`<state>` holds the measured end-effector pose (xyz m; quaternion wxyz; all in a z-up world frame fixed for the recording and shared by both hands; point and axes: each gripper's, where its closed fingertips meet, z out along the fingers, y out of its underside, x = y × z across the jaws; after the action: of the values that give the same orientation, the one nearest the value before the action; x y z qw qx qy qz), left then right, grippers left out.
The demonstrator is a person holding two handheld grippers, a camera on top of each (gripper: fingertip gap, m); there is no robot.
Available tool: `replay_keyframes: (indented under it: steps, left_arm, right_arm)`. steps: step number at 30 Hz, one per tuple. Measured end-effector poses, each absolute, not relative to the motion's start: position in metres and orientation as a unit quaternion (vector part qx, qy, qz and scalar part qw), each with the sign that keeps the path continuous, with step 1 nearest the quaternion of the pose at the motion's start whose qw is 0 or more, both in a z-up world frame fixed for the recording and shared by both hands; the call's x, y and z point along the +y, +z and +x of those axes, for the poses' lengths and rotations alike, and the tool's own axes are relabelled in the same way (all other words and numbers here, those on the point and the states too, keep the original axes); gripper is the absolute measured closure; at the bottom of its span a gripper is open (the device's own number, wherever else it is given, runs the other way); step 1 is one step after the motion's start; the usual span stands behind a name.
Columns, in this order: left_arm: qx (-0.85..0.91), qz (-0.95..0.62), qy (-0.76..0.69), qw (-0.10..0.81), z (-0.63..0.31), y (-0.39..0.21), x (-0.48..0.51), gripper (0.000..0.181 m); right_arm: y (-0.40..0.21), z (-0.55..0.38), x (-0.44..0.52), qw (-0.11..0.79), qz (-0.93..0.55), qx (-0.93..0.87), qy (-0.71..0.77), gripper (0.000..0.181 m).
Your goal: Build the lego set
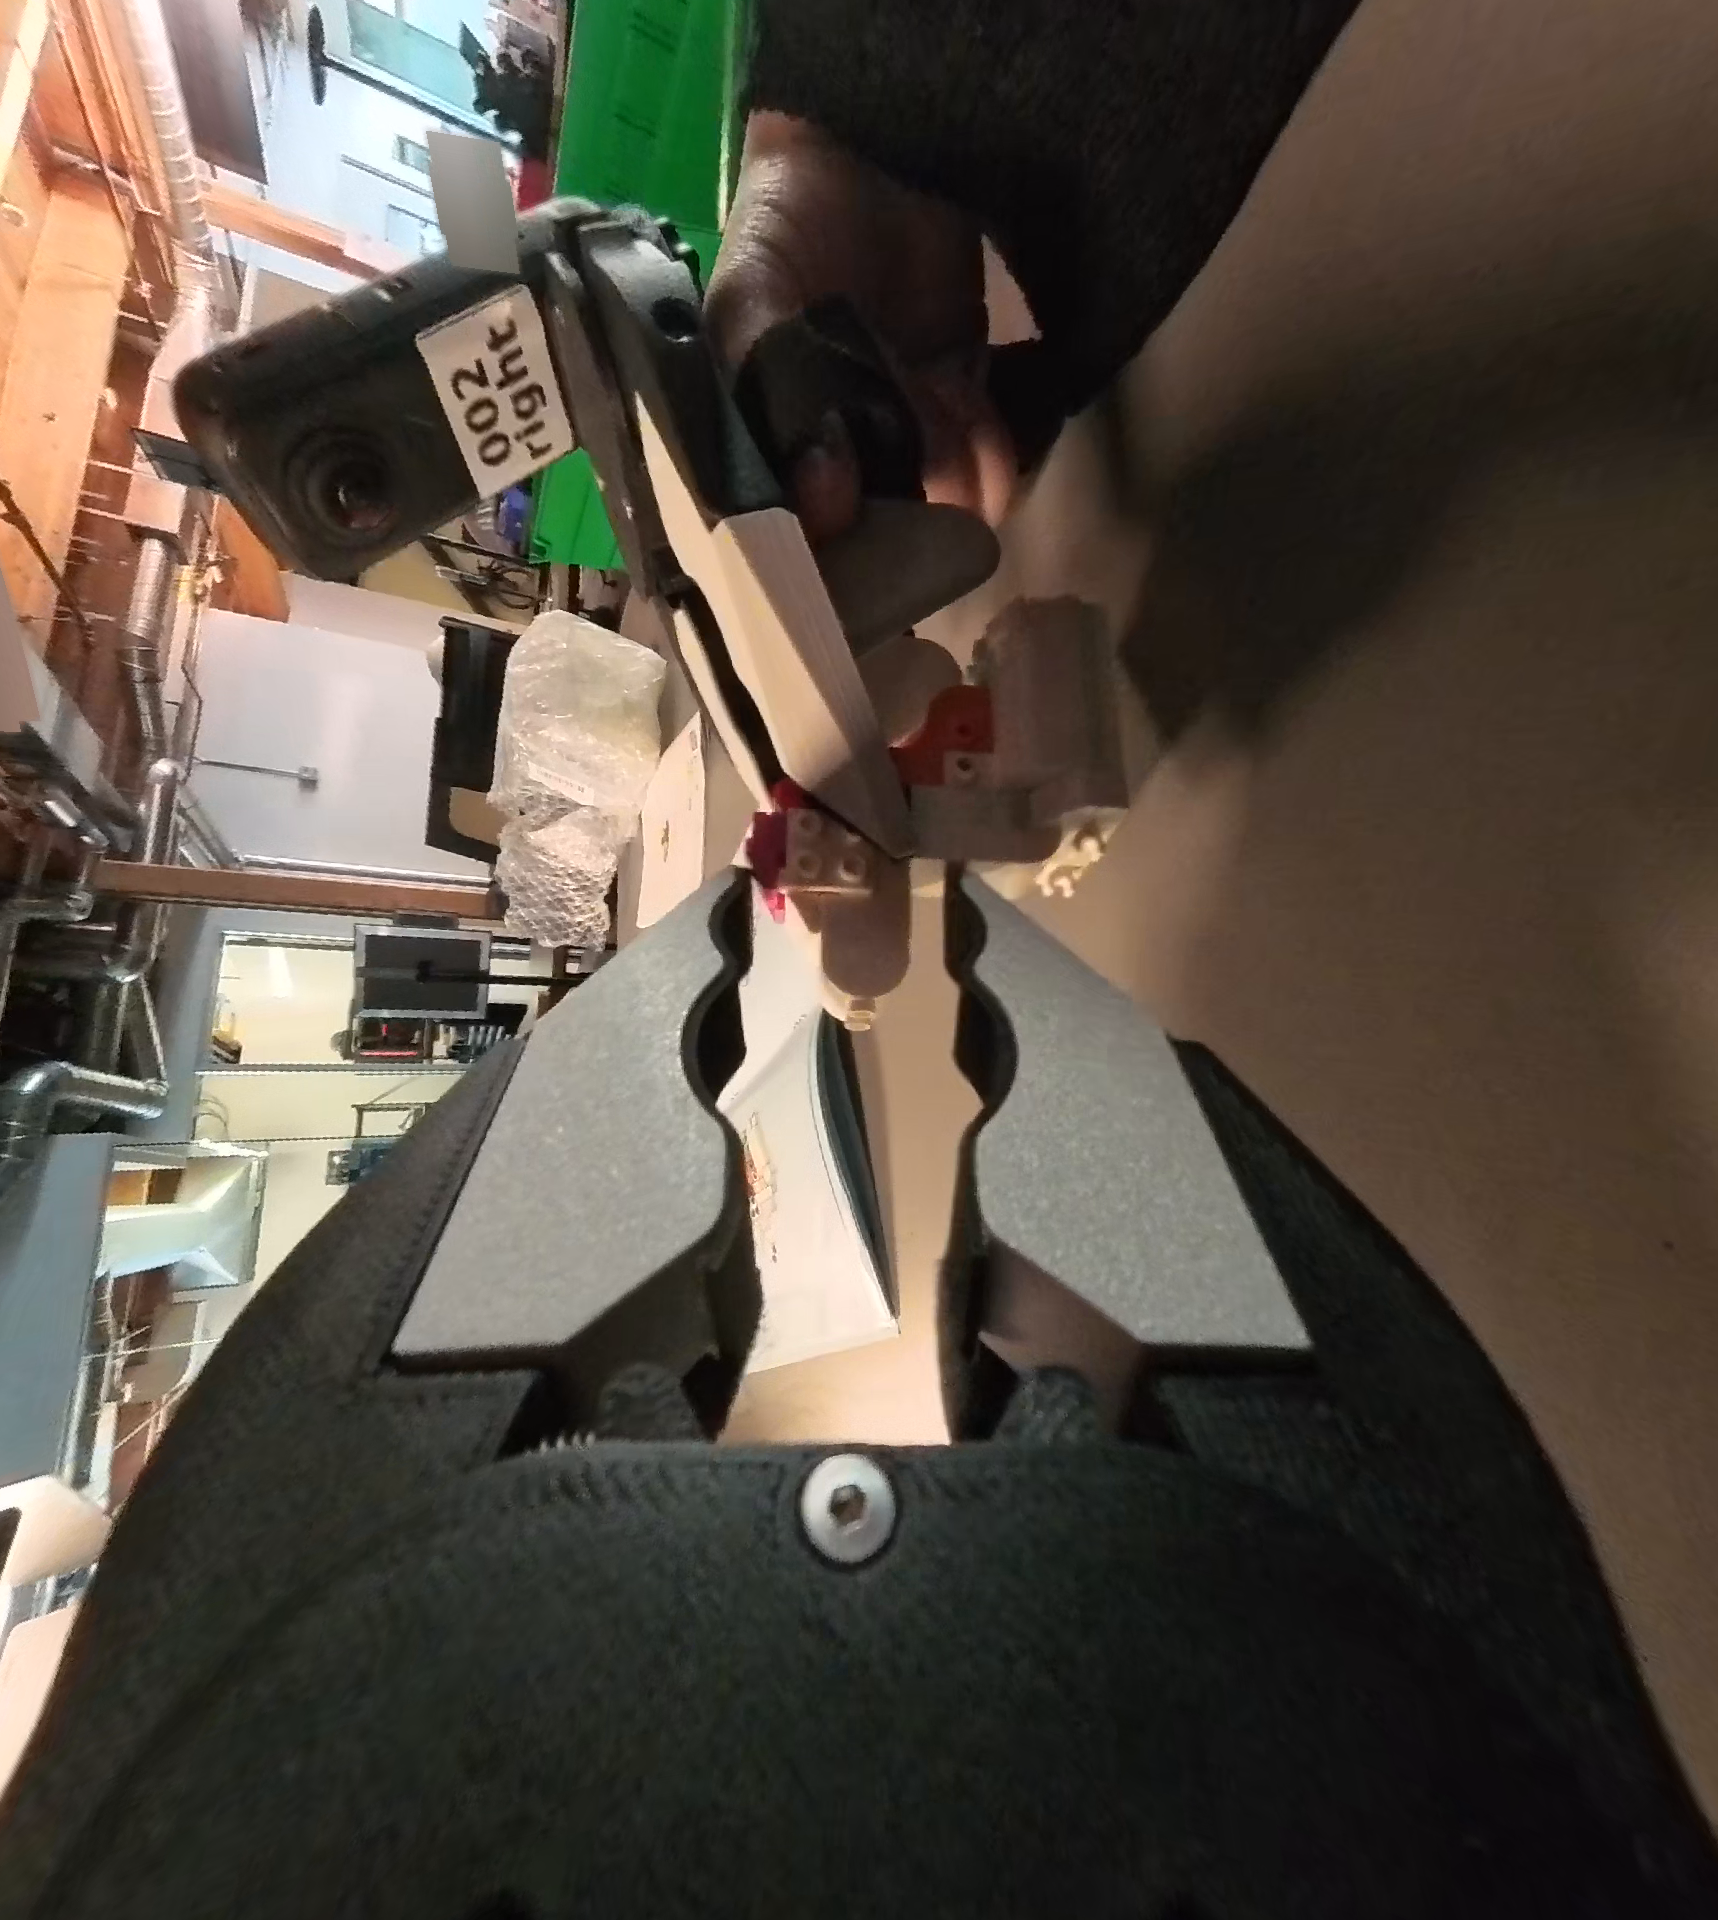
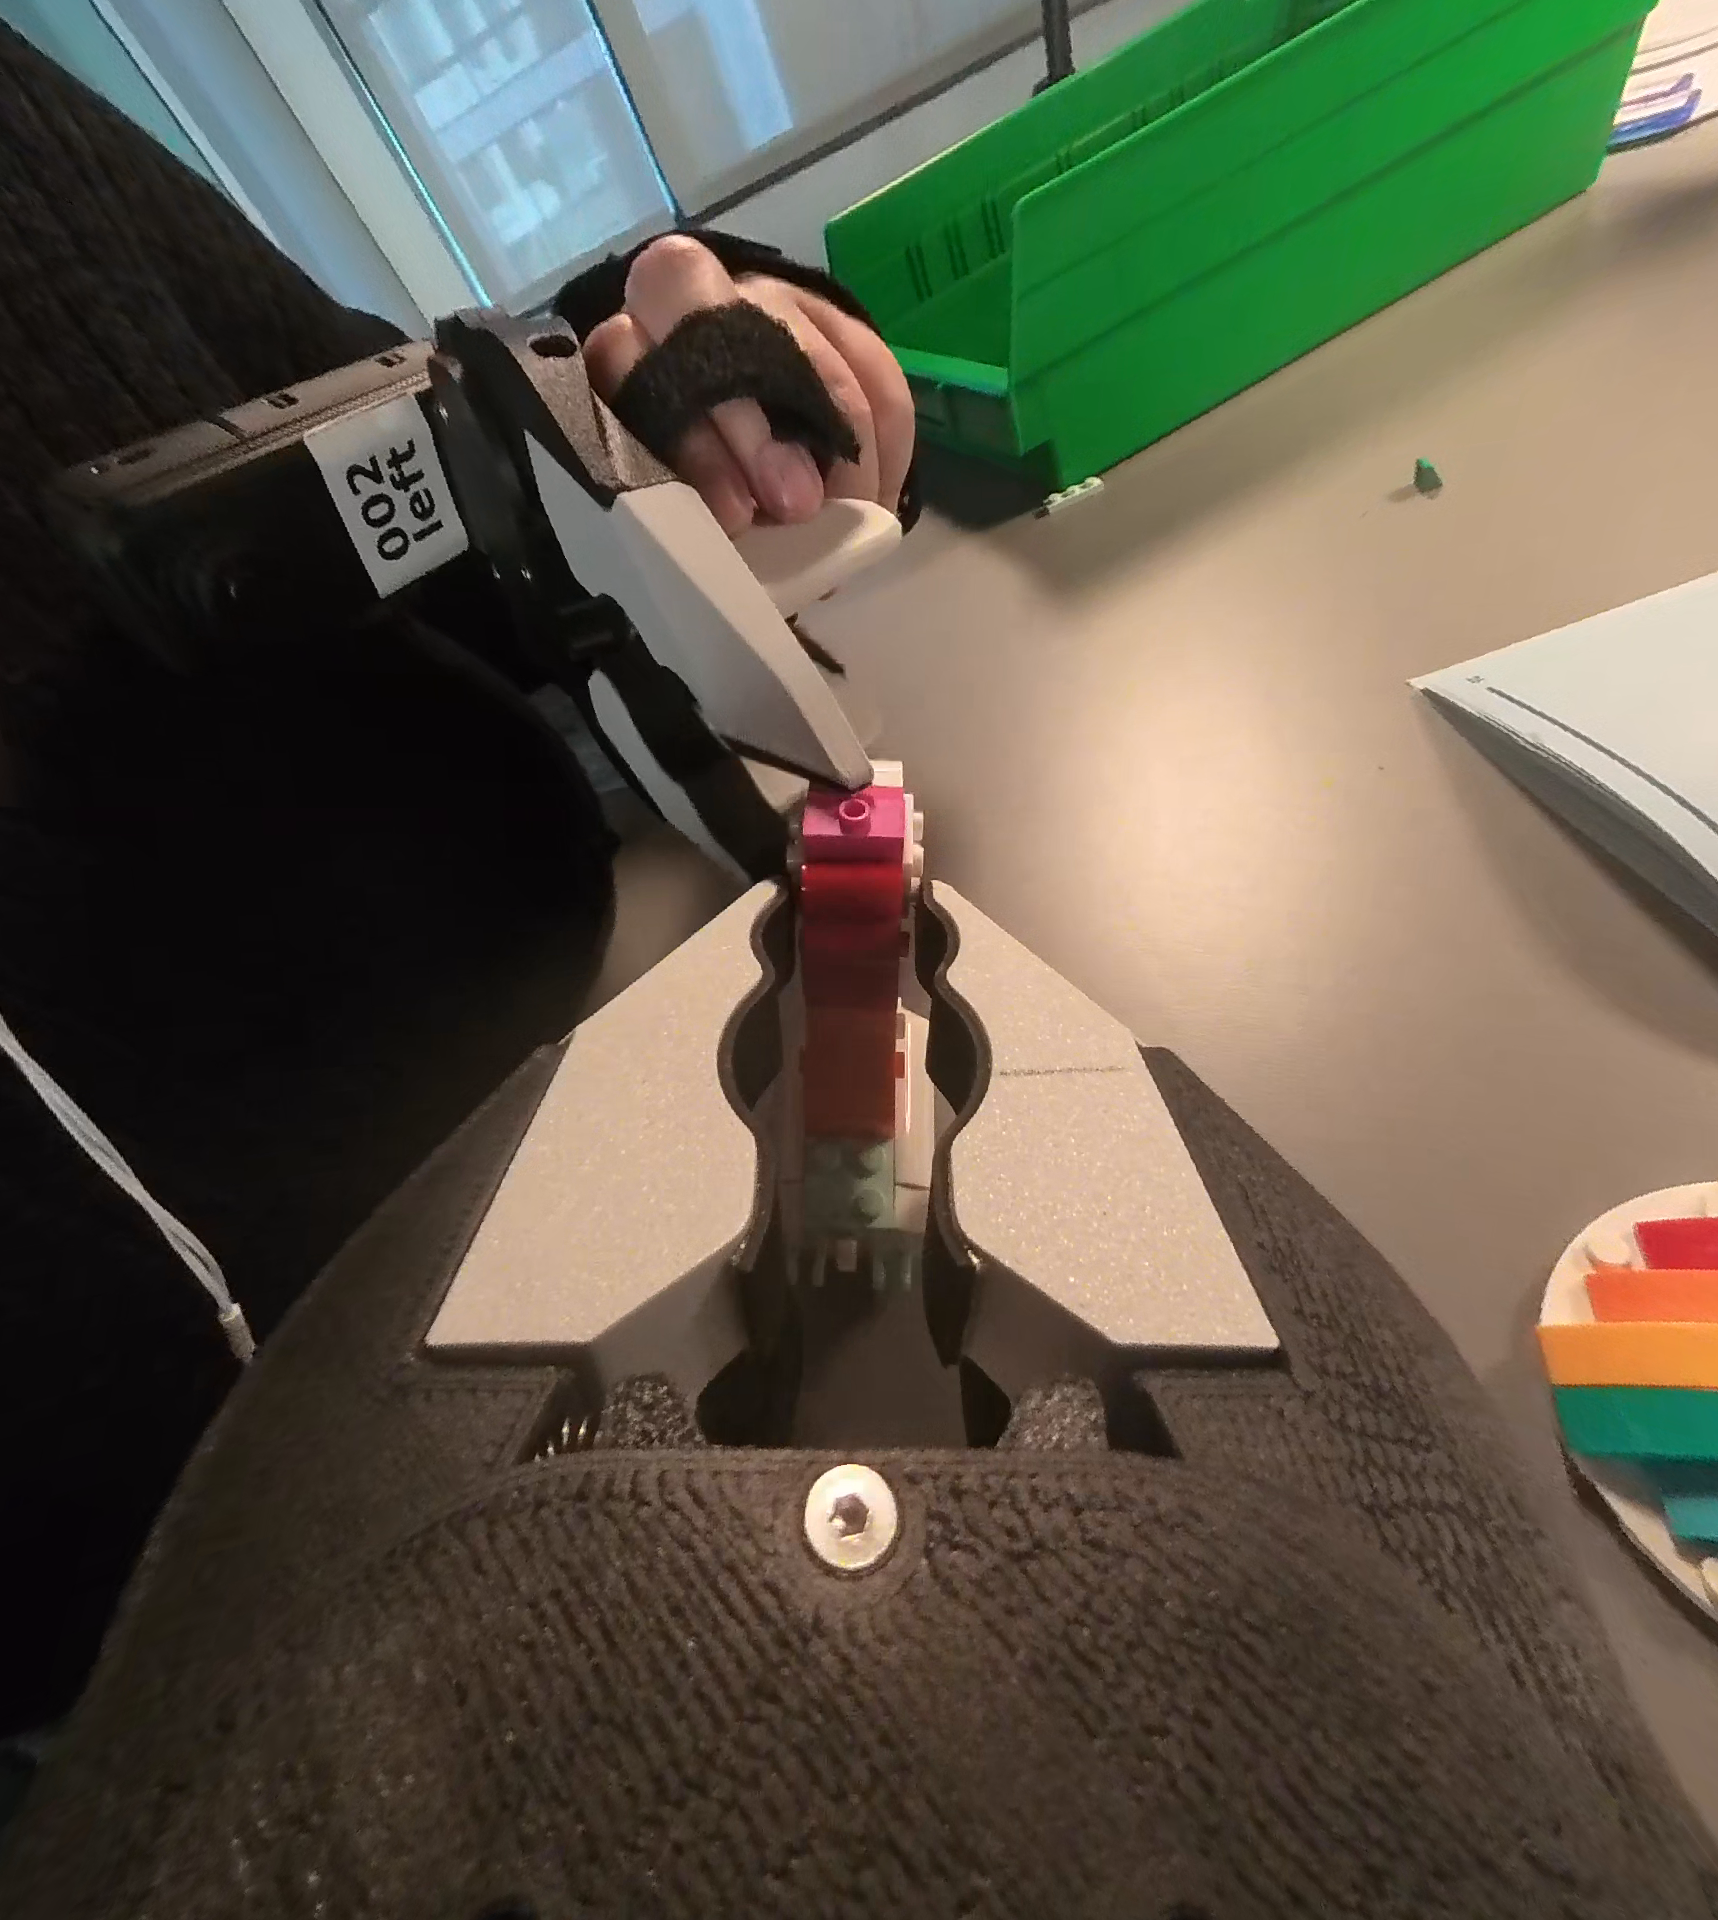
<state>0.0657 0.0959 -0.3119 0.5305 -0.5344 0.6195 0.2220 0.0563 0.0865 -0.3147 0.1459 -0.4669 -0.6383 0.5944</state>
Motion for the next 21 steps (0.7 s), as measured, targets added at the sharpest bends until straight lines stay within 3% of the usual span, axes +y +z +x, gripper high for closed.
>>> replay_keyframes:
  steps: [1, 21]
  left_arm:
    - [0.616, -0.531, 0.227, 0.535, 0.0652, -0.3096, 0.0967, 0.152]
    - [0.608, -0.519, 0.255, 0.544, 0.0637, -0.3074, 0.0997, 0.156]
  right_arm:
    - [-0.3148, 0.0563, 0.0858, 0.143, -0.467, -0.638, 0.596, 0.16]
    - [-0.3112, 0.0649, 0.0906, 0.137, -0.475, -0.624, 0.605, 0.16]
